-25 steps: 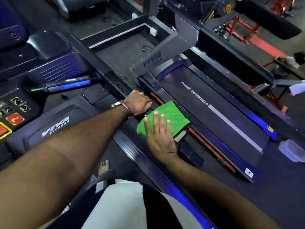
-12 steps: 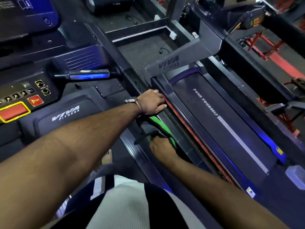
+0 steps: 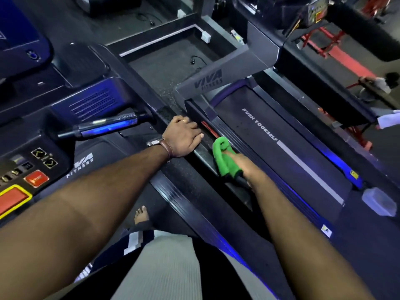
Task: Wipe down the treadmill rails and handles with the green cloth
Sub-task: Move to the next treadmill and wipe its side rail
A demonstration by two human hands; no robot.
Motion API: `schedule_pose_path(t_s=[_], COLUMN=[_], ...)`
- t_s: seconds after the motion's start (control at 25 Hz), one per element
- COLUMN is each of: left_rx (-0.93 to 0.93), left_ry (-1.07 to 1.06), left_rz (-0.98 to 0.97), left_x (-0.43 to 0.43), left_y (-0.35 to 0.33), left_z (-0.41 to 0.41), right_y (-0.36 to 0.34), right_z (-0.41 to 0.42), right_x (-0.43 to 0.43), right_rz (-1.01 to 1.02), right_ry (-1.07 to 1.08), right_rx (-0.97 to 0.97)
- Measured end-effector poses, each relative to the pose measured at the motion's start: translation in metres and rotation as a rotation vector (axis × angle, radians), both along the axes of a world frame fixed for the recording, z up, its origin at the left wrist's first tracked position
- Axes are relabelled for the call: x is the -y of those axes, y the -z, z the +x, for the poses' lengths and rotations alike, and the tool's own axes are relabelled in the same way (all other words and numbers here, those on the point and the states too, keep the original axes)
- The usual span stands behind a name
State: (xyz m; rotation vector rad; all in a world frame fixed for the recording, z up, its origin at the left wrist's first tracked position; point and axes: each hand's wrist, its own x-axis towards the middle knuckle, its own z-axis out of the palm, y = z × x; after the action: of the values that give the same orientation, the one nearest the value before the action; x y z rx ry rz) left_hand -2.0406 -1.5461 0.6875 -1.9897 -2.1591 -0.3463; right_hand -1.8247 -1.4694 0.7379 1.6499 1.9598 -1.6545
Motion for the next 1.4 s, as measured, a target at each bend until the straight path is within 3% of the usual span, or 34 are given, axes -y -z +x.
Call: schedule_pose_path(t_s=[0.08,0.24,0.4,0.52,0.6,0.68,0.76,0.88,0.92,1.04,1.12,1.2,1.4], left_rx=[0.016,0.027,0.017,0.012,0.024,0.046,0.058,0.036,0.04,0.067,0.079,0.006,0.008], left_ry=[-0.006,-0.003,0.032,0.063,0.087,0.11,0.113,0.095,0.098,0.138,0.174,0.125,0.005], left_rz=[0.0,-0.003,-0.029,-0.075,-0.108,-0.163,-0.211,-0.235,-0.235,-0.195,-0.189,-0.168,-0.186], left_x=[0.002,0.0,-0.002,-0.003,-0.002,-0.003,-0.005,-0.006,-0.005,-0.002,-0.003,-0.003,0.0], left_y=[0.0,0.002,0.003,-0.001,-0.004,-0.008,-0.009,-0.008,-0.008,-0.012,-0.013,-0.01,-0.004], left_z=[-0.001,0.001,-0.003,-0.005,-0.008,-0.009,-0.01,-0.009,-0.009,-0.012,-0.017,-0.029,-0.049], right_y=[-0.004,0.012,0.008,0.006,0.007,0.003,-0.001,0.024,0.036,0.051,0.058,0.056,0.045], right_z=[0.005,0.028,0.003,-0.017,-0.019,-0.018,-0.011,-0.001,-0.011,-0.029,0.001,0.033,-0.028], right_x=[-0.002,0.001,0.014,0.003,-0.008,-0.003,0.014,0.058,0.075,0.097,0.089,0.083,0.089], right_rz=[-0.124,-0.11,0.302,-0.158,-0.256,-0.21,0.062,0.961,1.087,1.223,1.438,1.507,1.414], right_ry=[0.063,0.016,-0.319,-0.091,0.0,-0.028,-0.134,-0.447,-0.481,-0.578,-0.755,-0.92,-0.884], right_rx=[-0.065,-0.01,0.046,-0.119,-0.096,-0.063,-0.041,0.315,0.438,0.485,0.363,0.268,0.213])
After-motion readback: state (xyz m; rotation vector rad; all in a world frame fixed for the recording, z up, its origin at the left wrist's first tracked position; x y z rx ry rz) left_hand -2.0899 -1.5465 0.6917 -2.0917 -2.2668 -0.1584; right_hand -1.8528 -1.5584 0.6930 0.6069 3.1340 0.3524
